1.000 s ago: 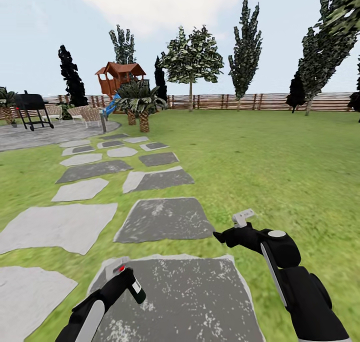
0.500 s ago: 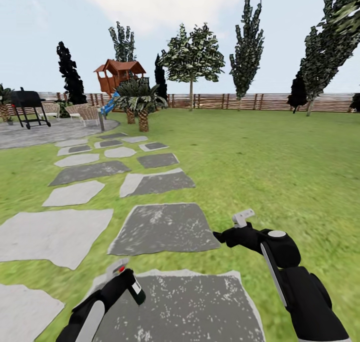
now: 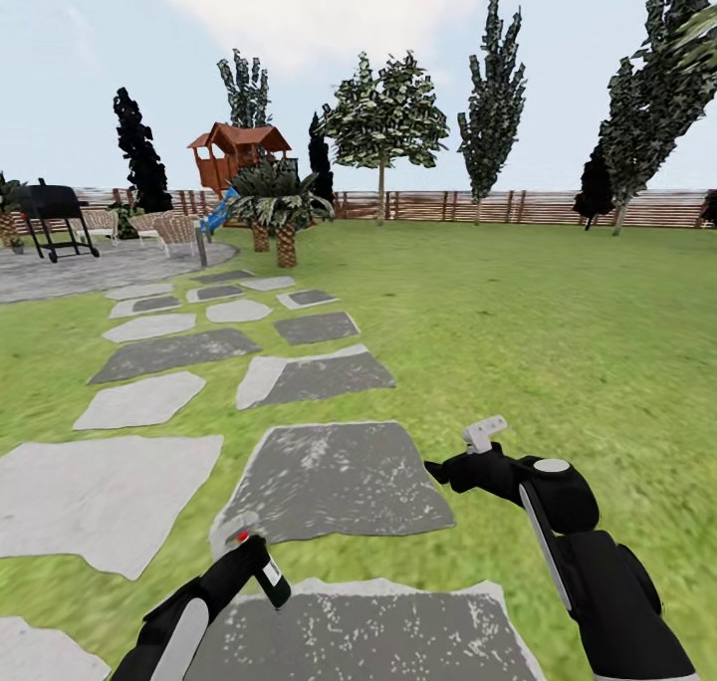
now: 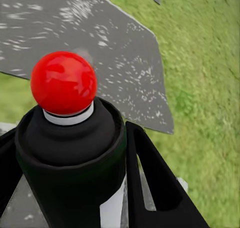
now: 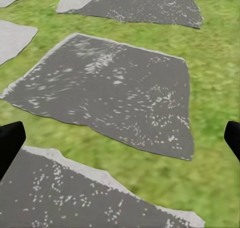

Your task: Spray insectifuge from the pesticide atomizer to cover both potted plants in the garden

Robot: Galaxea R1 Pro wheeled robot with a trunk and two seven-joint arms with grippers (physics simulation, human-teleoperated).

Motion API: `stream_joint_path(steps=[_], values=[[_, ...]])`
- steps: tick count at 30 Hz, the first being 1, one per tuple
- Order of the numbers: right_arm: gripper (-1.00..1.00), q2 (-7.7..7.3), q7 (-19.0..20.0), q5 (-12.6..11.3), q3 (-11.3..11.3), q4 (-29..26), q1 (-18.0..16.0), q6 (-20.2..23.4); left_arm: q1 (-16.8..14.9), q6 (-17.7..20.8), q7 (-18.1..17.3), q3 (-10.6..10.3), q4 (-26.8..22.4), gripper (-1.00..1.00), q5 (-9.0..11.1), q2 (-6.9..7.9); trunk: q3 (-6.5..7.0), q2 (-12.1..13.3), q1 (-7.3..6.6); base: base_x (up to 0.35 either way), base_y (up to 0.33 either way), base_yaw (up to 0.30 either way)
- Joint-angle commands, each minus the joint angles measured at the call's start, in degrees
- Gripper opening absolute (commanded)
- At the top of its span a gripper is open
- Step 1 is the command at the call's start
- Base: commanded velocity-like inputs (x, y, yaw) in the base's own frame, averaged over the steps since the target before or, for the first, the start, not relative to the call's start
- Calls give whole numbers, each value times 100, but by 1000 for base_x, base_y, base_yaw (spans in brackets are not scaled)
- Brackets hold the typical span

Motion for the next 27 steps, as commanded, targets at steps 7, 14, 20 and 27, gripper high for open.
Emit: stream_joint_path(steps=[7, 14, 20, 27], values=[[100, -9, 50, 60, 6, -7, -5, 21, -2, 29, -6, 7, -4, -100, 40, -1, -6, -2, 2, 336, 102, 0], [100, -9, 51, 60, 5, -7, -5, 22, -2, 29, 1, 5, -4, -100, 40, -9, -6, -2, 2, 336, 98, 0], [100, -8, 51, 59, 5, -7, -5, 17, -2, 29, 2, 7, -4, -100, 40, -10, -6, -2, 2, 336, 86, 0], [100, -9, 51, 59, 6, -7, -5, 14, -2, 29, 2, 3, -4, -100, 40, -14, -6, -2, 2, 336, 84, 0]])
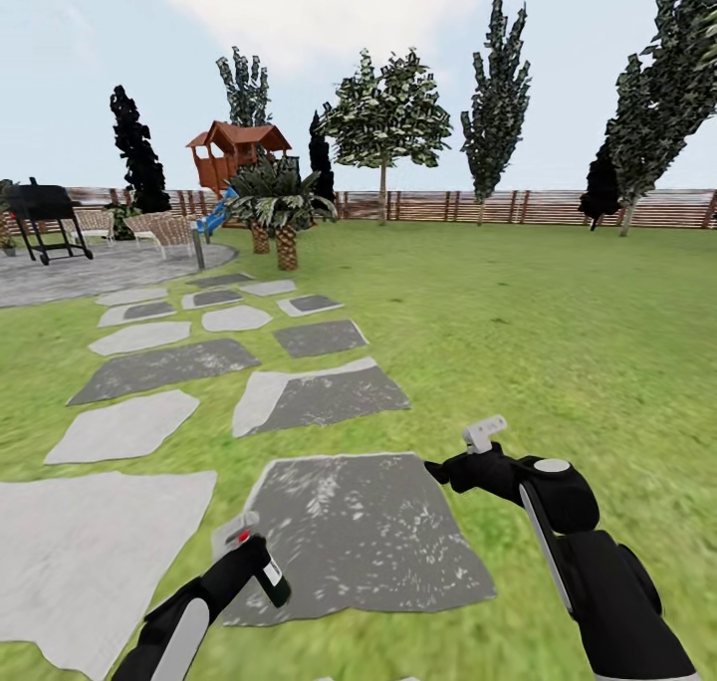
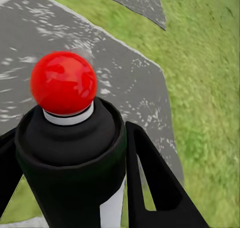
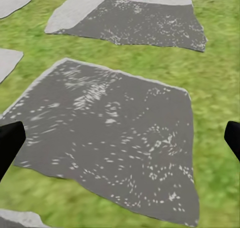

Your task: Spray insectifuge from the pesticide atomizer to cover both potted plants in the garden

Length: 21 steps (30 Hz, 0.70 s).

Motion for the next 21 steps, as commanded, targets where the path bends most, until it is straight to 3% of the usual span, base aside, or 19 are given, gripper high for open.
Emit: stream_joint_path(steps=[1, 21], values=[[100, -3, 46, 61, 6, -7, -5, 17, -2, 29, -6, 9, -4, -100, 39, -4, -6, -2, 2, 336, 84, 0], [100, 5, 40, 56, 12, -6, -5, 28, -2, 29, -6, 11, 5, -100, 39, -7, -6, -2, 2, 336, 84, 0]])
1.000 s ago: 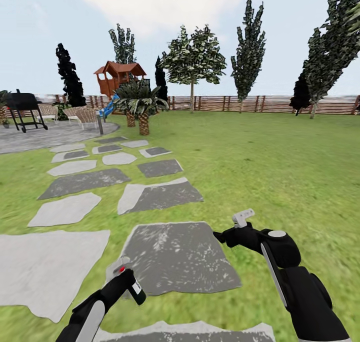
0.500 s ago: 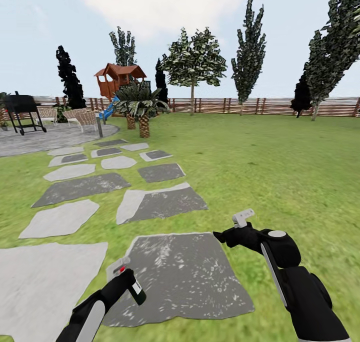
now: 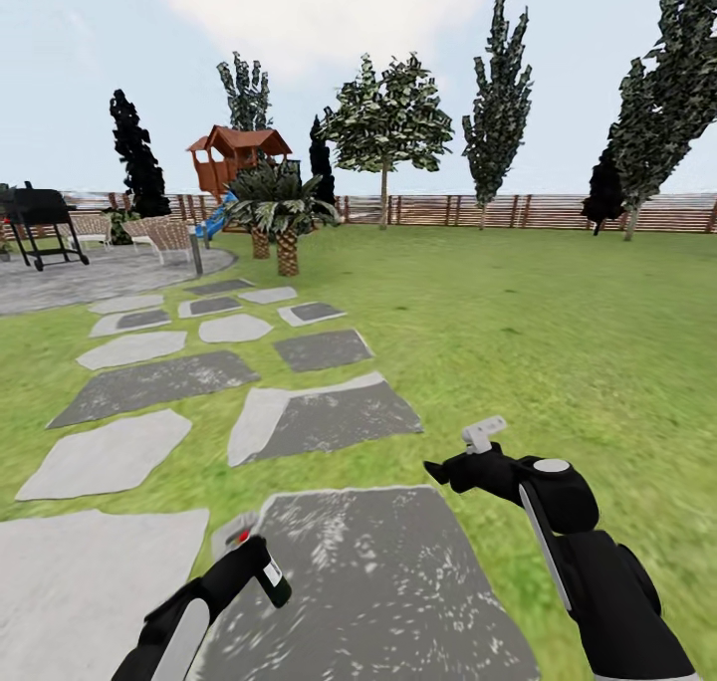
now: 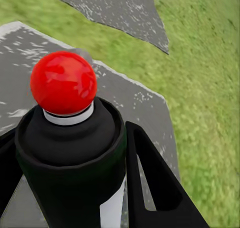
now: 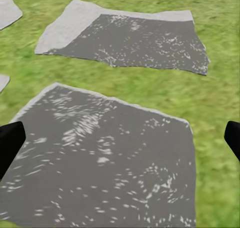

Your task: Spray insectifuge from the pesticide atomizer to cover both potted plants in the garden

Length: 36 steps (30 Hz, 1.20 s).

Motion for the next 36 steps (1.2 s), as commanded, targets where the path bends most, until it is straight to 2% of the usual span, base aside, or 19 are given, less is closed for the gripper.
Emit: stream_joint_path(steps=[1, 23, 27, 36], values=[[100, -3, 46, 61, 3, -7, -5, 16, -2, 29, -6, 8, -4, -100, 39, 0, -6, -2, 2, 336, 84, 0], [100, -19, 74, 60, 12, -7, 72, -38, -2, 29, -15, -1, -4, -100, 31, -2, -6, -2, 2, 336, 65, 0], [100, -6, 58, 64, 110, -7, 80, -18, -2, 31, -13, -1, -4, -100, 31, 0, -5, -2, 2, 336, 2, 9], [100, 5, 52, 65, 203, -7, 83, 26, -2, 35, -29, -1, 12, -100, 34, 0, 5, -2, 2, 336, 0, 221]])
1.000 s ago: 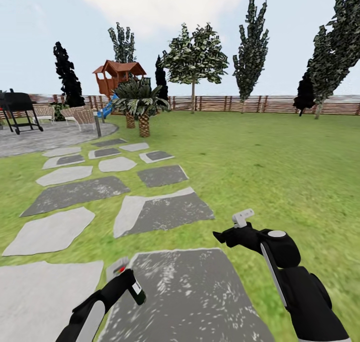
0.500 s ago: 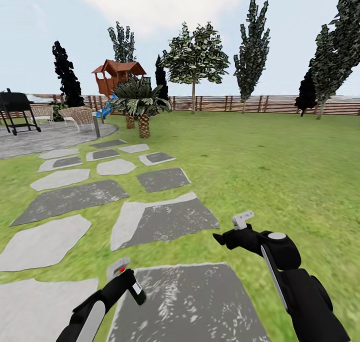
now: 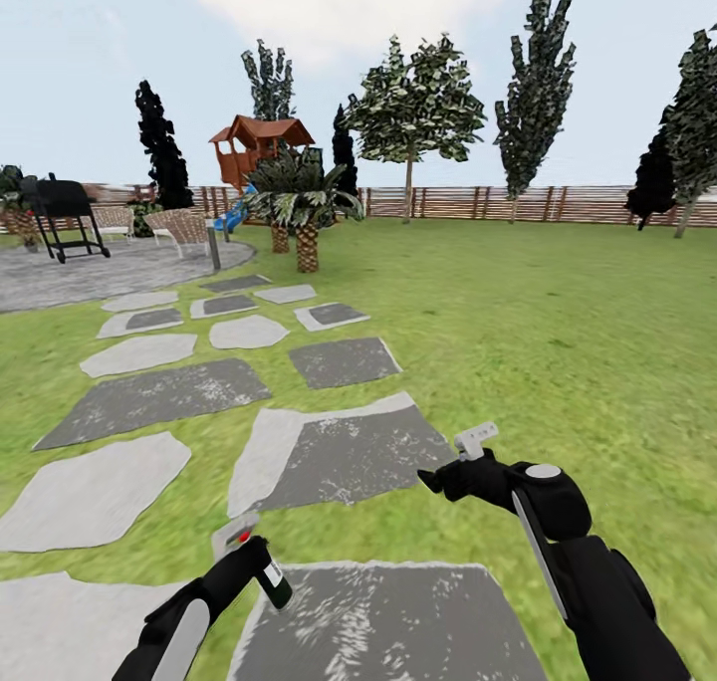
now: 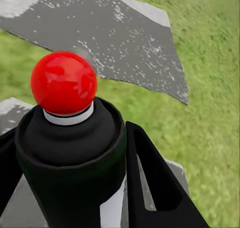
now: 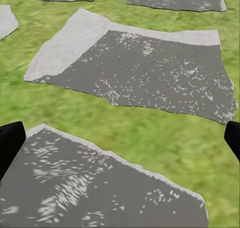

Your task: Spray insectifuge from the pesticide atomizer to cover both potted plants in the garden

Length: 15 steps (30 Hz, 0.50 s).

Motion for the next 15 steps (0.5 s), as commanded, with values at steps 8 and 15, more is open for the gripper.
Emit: stream_joint_path(steps=[8, 15], values=[[100, -4, 44, 60, 5, -8, -3, 14, -4, 32, -7, 7, -2, -100, 41, -5, -6, -2, 2, 336, 0, 285], [100, -4, 42, 60, 3, -8, -3, 14, -4, 32, -6, 7, -2, -100, 41, -5, -6, -2, 2, 336, 0, 288]])
